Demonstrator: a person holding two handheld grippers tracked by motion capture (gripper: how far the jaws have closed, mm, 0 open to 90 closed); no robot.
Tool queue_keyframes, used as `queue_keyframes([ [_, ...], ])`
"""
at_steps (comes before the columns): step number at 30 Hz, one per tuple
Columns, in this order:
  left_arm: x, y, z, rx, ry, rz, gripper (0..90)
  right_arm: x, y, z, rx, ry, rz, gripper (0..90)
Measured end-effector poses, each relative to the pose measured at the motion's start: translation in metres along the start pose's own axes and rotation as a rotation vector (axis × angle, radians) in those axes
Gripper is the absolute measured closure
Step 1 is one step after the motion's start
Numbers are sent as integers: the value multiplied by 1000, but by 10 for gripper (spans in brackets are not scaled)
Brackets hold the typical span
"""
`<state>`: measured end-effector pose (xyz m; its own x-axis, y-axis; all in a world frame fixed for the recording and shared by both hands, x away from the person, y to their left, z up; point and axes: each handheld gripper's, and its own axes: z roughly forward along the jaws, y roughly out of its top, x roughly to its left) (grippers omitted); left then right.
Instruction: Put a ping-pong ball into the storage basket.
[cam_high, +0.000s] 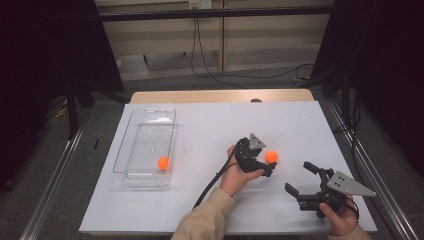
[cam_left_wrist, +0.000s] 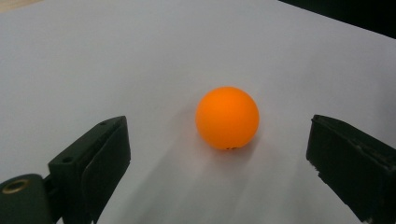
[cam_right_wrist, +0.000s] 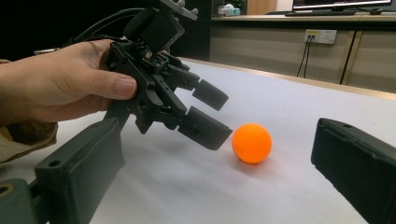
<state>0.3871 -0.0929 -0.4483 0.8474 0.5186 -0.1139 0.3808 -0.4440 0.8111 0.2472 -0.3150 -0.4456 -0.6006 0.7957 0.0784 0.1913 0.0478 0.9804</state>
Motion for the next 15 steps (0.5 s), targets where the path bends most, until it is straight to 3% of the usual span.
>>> queue_keyframes([
  [15, -1, 2, 10, 12, 4, 7, 64, 0, 0, 0, -1, -2, -2, 19],
])
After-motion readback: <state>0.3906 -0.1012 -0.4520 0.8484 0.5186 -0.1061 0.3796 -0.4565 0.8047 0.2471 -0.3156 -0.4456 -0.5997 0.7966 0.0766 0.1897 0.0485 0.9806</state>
